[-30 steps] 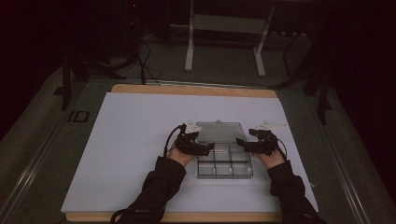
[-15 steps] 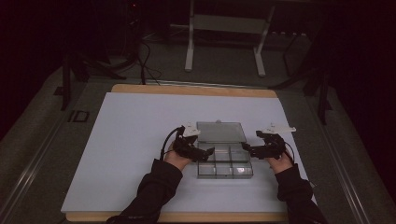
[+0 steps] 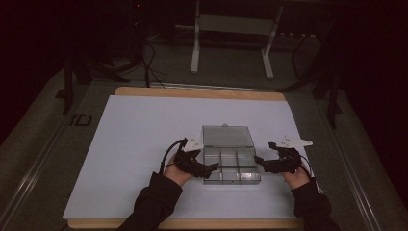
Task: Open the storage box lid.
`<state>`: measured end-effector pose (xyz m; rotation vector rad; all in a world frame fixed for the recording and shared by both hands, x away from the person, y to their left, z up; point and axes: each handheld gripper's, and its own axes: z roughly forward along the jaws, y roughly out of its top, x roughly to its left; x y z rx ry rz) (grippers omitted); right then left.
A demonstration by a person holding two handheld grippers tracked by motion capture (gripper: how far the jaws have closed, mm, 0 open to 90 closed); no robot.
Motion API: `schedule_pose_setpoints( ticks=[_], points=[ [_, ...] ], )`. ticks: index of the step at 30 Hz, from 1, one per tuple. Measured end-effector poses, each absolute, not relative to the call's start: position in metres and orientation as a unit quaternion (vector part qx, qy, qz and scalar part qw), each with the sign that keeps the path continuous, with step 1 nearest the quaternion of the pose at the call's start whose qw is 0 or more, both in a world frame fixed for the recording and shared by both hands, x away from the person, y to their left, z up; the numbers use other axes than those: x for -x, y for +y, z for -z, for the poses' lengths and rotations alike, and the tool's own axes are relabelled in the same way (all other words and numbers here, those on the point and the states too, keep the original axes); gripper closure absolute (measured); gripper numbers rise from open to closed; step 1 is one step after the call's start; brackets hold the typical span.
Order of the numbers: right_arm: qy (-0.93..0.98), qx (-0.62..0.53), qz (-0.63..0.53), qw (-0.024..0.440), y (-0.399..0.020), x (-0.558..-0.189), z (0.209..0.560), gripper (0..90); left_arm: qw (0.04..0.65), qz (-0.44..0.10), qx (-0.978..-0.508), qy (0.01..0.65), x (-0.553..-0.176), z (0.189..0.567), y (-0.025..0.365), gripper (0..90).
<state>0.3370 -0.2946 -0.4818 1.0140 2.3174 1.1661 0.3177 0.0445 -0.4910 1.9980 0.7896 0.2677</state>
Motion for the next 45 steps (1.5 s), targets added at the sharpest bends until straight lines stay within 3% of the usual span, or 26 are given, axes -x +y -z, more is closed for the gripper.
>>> schedule_pose_setpoints(
  ticks=[20,45],
  points=[
    [0.814,-0.349,-0.423,0.189,-0.315,-0.299,0.488,14.3,0.474,-0.12,-0.811,0.321,-0.276,0.498,0.068,2.8],
    [0.807,-0.381,-0.392,0.224,-0.348,-0.274,0.523,14.2,0.425,-0.139,-0.82,0.356,-0.252,0.534,0.095,2.8]
  ],
)
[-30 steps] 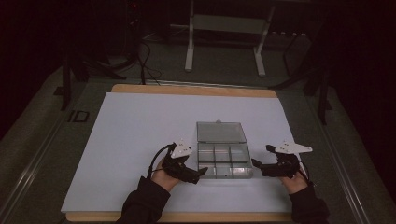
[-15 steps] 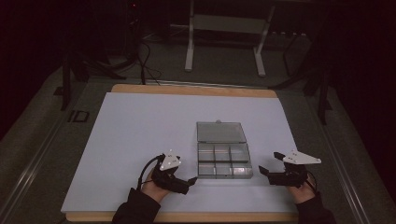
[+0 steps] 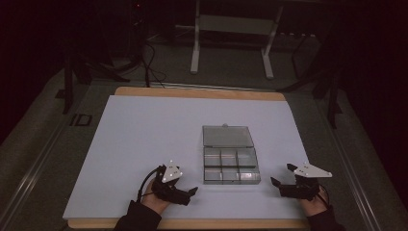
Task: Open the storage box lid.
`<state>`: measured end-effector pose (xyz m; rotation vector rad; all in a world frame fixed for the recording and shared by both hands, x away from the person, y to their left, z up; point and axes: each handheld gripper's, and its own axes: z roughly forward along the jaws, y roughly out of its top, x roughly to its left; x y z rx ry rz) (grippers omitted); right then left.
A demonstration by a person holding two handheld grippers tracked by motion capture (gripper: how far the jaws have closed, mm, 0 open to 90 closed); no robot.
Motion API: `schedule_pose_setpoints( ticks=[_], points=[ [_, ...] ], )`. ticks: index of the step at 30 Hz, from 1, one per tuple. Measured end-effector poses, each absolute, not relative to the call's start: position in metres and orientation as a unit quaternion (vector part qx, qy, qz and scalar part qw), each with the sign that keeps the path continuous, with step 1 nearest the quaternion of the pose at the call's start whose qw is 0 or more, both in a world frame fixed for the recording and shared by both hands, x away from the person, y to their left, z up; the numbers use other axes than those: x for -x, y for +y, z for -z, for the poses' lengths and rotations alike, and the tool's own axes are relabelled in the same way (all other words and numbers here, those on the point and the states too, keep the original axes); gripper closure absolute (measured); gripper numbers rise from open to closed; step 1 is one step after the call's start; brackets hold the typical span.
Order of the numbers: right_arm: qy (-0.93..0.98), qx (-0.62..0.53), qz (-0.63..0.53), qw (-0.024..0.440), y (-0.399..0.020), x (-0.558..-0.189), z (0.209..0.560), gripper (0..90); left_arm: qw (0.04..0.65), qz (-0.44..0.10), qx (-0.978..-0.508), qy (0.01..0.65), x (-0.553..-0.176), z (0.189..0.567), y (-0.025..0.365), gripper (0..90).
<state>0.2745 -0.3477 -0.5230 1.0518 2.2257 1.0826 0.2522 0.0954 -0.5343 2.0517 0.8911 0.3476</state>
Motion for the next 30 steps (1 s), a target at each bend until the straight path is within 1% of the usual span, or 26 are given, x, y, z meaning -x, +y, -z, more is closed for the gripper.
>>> schedule_pose_setpoints(
  ticks=[1,7,14,21,25,30],
  points=[
    [0.807,-0.381,-0.392,0.224,-0.348,-0.274,0.523,14.2,0.425,-0.139,-0.82,0.356,-0.252,0.534,0.095,2.8],
    [0.803,-0.391,-0.387,0.229,-0.351,-0.272,0.532,14.2,0.414,-0.183,-0.806,0.381,-0.249,0.537,0.1,1.3],
    [0.798,-0.395,-0.384,0.244,-0.351,-0.27,0.533,14.1,0.407,-0.184,-0.814,0.371,-0.248,0.539,0.098,1.3],
    [0.779,-0.427,-0.385,0.252,-0.354,-0.271,0.534,14.0,0.399,-0.196,-0.813,0.376,-0.247,0.539,0.096,1.4],
    [0.773,-0.446,-0.375,0.252,-0.355,-0.273,0.535,14.1,0.393,-0.189,-0.816,0.379,-0.249,0.54,0.095,1.4],
    [0.776,-0.442,-0.367,0.259,-0.353,-0.273,0.535,14.2,0.388,-0.191,-0.816,0.385,-0.25,0.54,0.095,1.4]
  ],
)
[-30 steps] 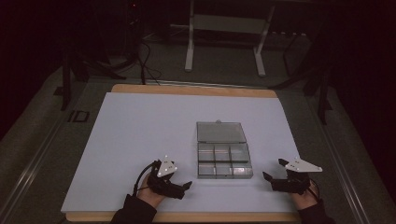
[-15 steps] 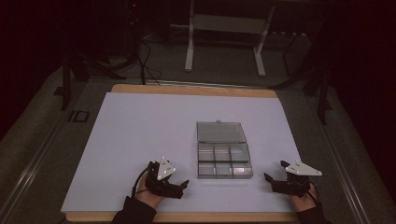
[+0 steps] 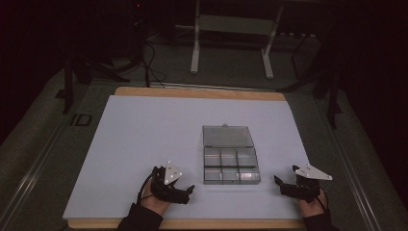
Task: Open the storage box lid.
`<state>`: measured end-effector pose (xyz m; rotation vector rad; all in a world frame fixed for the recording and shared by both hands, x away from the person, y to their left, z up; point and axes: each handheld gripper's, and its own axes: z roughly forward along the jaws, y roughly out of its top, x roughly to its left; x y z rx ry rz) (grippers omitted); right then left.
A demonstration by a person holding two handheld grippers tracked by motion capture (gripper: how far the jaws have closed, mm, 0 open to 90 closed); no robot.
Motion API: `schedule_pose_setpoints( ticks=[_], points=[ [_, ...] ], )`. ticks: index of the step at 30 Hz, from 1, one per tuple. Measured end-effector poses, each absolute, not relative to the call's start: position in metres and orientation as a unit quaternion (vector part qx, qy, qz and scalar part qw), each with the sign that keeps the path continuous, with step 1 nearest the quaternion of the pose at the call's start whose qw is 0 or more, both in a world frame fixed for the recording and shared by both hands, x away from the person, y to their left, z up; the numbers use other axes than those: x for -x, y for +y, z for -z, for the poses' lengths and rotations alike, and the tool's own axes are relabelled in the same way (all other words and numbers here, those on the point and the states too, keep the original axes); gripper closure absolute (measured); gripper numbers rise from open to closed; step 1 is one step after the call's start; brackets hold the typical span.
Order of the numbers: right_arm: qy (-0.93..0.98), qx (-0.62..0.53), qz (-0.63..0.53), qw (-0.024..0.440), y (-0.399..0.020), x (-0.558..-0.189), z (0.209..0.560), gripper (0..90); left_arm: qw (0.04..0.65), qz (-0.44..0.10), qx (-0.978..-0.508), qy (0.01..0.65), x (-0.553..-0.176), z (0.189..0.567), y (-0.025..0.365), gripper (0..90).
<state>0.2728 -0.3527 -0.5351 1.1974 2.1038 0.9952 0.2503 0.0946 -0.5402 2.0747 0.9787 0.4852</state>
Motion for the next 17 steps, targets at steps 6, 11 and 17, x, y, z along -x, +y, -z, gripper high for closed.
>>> schedule_pose_setpoints(
  ticks=[6,11,17],
  points=[
    [0.778,-0.443,-0.36,0.263,-0.3513,-0.2733,0.5357,14.2,0.383,-0.215,-0.808,0.392,-0.2472,0.54,0.0932,1.4],
    [0.779,-0.442,-0.358,0.262,-0.351,-0.2736,0.5359,14.3,0.379,-0.22,-0.807,0.395,-0.247,0.54,0.0929,1.4],
    [0.779,-0.444,-0.357,0.262,-0.3508,-0.2739,0.5361,14.3,0.379,-0.22,-0.806,0.398,-0.2476,0.54,0.0935,1.4]
  ],
)
